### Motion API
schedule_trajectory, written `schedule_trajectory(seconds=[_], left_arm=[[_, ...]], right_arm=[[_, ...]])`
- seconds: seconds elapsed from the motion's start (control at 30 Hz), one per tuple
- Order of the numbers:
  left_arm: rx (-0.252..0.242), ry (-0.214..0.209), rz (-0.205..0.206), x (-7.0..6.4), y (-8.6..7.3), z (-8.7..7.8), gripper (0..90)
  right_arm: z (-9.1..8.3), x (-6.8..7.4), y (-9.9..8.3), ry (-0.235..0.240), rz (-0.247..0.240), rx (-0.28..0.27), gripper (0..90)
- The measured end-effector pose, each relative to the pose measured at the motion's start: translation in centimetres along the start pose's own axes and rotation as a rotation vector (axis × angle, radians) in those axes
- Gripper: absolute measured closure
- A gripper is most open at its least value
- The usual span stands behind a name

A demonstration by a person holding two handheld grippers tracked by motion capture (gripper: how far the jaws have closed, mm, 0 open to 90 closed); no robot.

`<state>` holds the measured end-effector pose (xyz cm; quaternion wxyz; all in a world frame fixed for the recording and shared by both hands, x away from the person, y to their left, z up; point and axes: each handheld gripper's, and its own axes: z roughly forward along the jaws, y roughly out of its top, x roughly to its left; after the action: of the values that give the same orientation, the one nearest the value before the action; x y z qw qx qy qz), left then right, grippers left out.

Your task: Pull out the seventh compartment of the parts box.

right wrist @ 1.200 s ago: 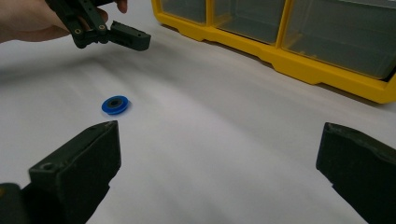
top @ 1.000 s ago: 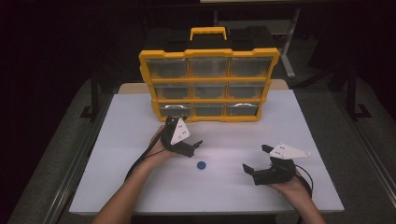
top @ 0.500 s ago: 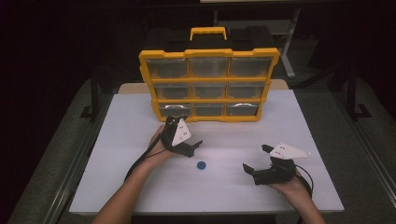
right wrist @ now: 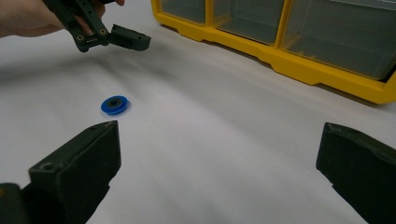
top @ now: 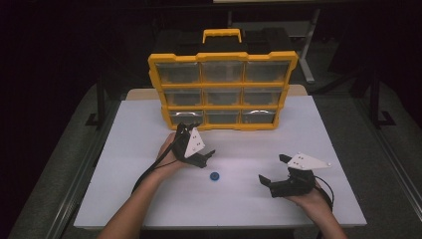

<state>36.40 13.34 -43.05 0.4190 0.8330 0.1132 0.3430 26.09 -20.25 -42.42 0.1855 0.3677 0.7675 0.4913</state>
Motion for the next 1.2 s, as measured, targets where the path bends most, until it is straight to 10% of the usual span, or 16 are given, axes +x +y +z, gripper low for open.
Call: schedule_trajectory(seconds=[1.2], left_arm=[[0.047, 0.060, 0.174, -0.93, 0.40, 0.07, 0.0]], right_arm=[[0.22, 0.06, -0.18, 0.010, -0.015, 0.007, 0.0]])
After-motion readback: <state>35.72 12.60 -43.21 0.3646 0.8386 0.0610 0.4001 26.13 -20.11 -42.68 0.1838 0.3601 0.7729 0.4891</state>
